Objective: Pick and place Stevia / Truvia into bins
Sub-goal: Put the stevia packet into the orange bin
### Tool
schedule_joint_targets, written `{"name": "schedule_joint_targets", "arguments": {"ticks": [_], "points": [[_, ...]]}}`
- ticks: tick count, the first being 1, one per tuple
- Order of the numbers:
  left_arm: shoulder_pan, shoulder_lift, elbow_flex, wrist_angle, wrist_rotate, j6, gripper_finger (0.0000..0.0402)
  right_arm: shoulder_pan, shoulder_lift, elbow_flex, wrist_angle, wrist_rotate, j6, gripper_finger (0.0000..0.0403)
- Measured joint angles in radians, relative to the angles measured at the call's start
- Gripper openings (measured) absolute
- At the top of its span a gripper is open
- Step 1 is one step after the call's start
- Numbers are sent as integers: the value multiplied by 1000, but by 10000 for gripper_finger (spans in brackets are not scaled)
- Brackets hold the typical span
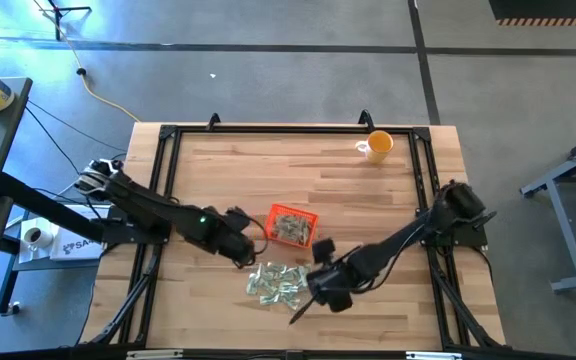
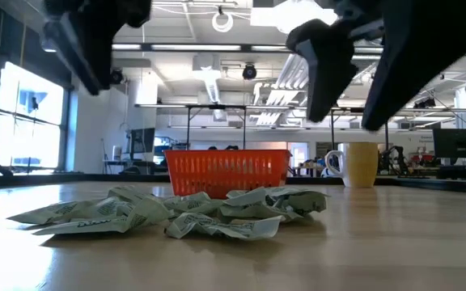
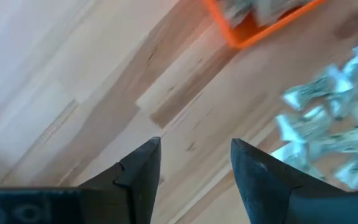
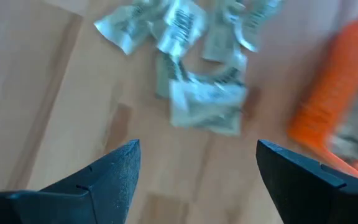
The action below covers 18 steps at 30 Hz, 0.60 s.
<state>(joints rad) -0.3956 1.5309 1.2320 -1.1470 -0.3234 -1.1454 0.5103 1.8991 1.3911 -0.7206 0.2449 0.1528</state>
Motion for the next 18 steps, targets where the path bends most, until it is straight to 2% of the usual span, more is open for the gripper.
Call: {"name": "schedule_joint_targets", "arguments": {"ticks": [4,8,14,18], "points": [[-20,-44,-95,24,2,-41,220,18,75,0,84,43,33,309],[-26,-72,-149,37,31,-43,215,7,126,0,160,23,111,309],[-26,-91,-174,37,44,-18,211,-37,140,0,165,71,227,305],[-24,-91,-176,30,43,18,211,-58,142,0,164,54,228,276]]}}
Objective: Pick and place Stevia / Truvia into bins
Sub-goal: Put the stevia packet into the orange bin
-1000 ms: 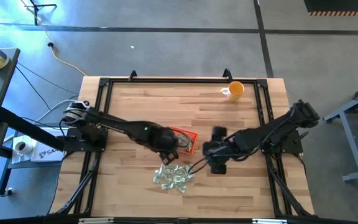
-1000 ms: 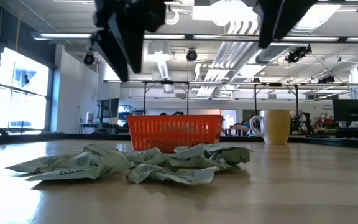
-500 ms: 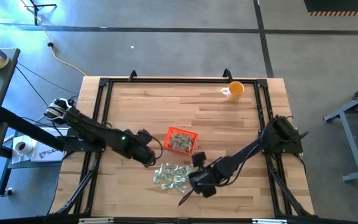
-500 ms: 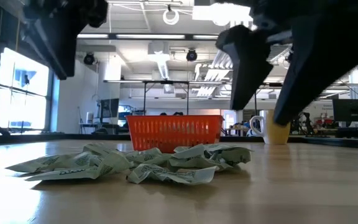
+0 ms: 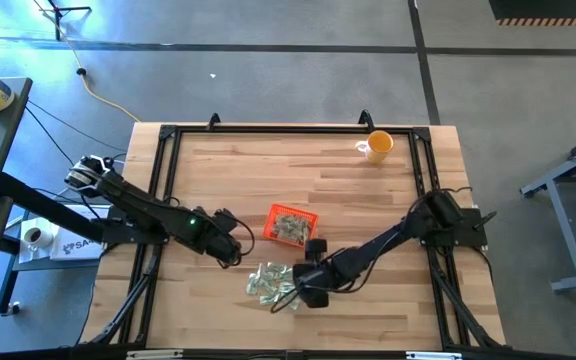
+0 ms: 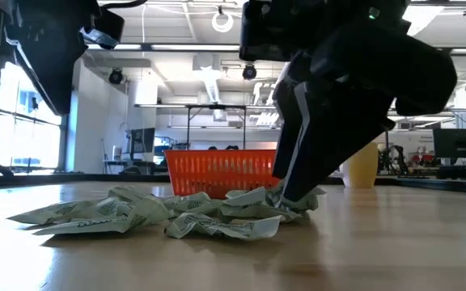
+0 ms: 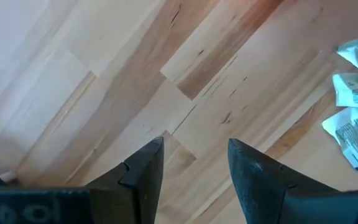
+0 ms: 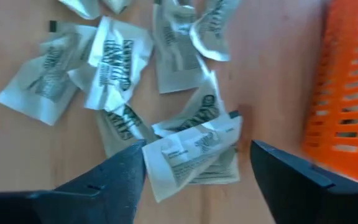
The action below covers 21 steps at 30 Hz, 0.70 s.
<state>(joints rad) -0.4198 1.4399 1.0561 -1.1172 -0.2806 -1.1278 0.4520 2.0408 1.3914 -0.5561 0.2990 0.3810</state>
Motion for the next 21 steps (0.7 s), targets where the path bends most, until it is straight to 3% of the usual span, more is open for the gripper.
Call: {"name": "schedule_joint_targets", "arguments": {"ticks": [15,21], "points": [[0,0,0,-22,-19,5,211,-7,-11,4,-79,-71,30,62],[0,1,0,-3,-22,5,211,-7,-47,30,-141,-76,30,10]]}}
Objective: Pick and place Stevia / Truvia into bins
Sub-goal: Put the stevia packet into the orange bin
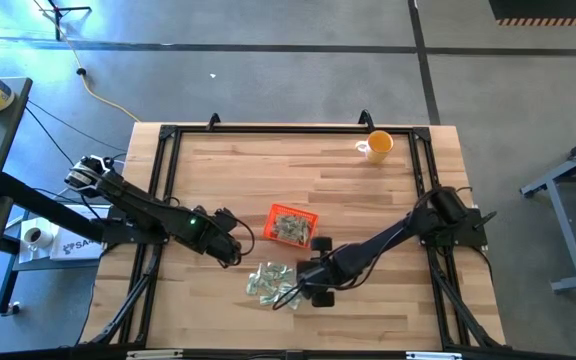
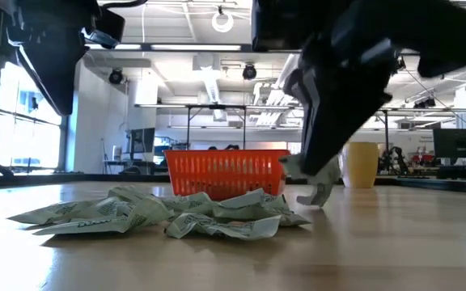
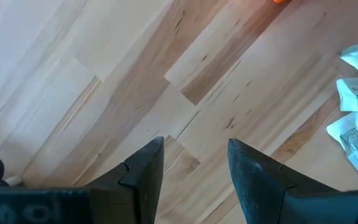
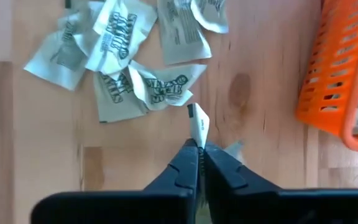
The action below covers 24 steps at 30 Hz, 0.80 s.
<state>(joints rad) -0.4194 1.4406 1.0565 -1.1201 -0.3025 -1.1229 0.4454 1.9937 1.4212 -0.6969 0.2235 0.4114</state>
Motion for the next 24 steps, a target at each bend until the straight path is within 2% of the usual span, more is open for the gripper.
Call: {"name": "schedule_joint_targets", "arguments": {"ticks": [7,12,17,24], "points": [[0,0,0,6,-5,-17,211,-17,-87,0,-38,26,49,3],[0,0,0,40,-6,-26,211,-84,-183,0,-27,76,83,6],[0,0,1,64,-8,-27,211,-157,-206,-1,-9,-61,54,4],[1,0,1,61,-28,-34,211,-138,-199,-61,70,-278,59,17]]}}
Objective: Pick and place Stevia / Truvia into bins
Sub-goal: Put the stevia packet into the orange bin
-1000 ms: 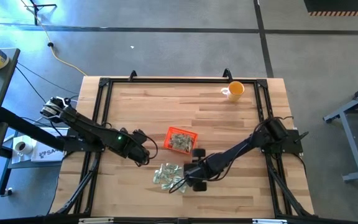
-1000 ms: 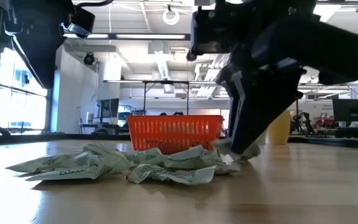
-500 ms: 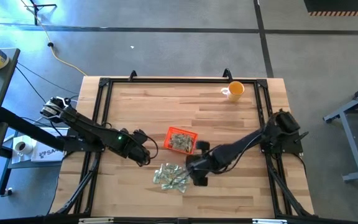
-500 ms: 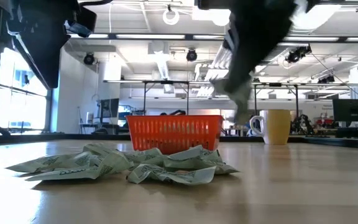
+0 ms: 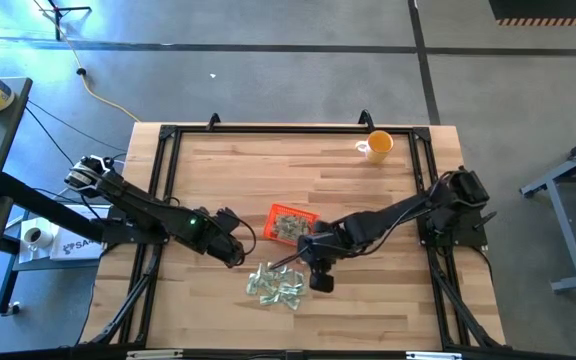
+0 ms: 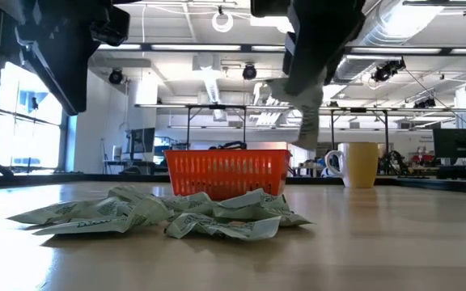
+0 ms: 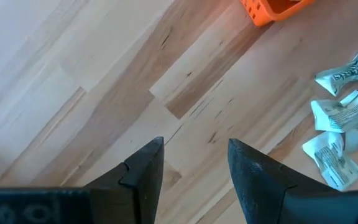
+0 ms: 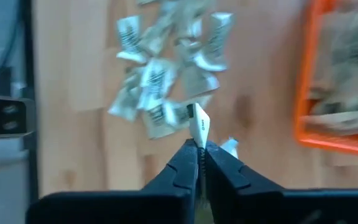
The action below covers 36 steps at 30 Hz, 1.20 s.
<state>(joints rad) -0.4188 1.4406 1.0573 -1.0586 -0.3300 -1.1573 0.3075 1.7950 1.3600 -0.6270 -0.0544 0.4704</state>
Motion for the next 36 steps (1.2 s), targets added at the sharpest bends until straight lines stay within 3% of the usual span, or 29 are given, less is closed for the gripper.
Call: {"name": "schedule_joint_targets", "arguments": {"ticks": [3,10,14,19,25,31,36], "points": [[0,0,0,-1,-19,0,211,1,0,-20,5,-36,2,48],[0,0,0,-2,-30,-1,211,-7,1,-23,-62,-3,32,146],[0,0,0,-3,-32,-1,211,-7,1,-23,-74,45,8,145],[0,0,0,-3,-32,-1,211,32,32,-22,-99,-7,-96,151],[0,0,0,-8,-32,-3,211,69,110,-22,-84,93,-181,196],[0,0,0,-14,-28,-3,211,52,177,-22,-69,82,-215,242],[0,0,0,-24,-22,-3,211,40,219,-22,-64,59,-216,227]]}}
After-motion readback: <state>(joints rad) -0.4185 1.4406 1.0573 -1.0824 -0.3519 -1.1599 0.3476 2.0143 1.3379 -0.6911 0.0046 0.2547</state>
